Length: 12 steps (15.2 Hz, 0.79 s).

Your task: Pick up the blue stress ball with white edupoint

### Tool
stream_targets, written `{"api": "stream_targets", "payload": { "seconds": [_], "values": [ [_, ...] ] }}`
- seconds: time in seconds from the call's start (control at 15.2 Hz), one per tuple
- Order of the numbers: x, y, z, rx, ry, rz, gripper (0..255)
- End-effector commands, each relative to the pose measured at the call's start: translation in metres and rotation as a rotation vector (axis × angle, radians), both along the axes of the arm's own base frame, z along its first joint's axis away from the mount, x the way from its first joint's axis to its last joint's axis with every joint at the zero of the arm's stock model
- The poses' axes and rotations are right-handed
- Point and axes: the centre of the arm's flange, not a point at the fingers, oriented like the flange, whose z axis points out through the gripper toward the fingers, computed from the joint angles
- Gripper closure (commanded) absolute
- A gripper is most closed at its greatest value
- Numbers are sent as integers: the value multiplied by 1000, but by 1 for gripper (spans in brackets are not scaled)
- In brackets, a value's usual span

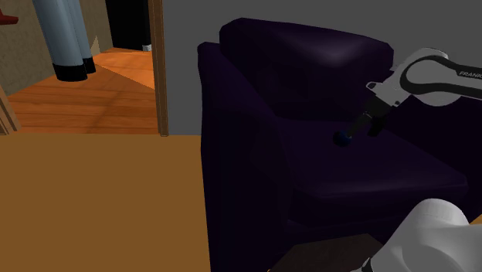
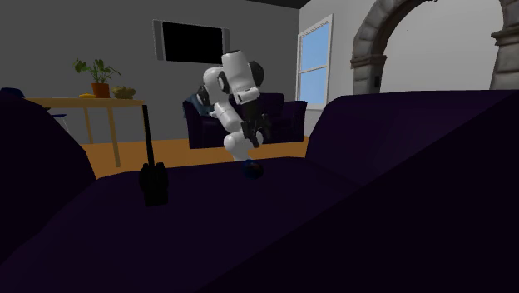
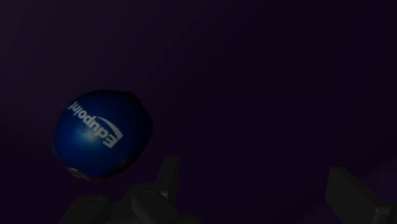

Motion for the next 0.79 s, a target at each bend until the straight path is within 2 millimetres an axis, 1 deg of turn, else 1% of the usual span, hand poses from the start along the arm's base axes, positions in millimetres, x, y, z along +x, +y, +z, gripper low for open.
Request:
{"api": "stream_targets", "payload": {
  "seconds": [0.0, 0.4, 0.46, 0.73],
  "values": [
    [-2, -27, -10, 3, -25, 51, 0],
    [8, -109, -42, 18, -97, 191, 0],
    [9, -114, -44, 19, -102, 200, 0],
    [9, -114, -65, 19, -102, 200, 0]
  ]
}}
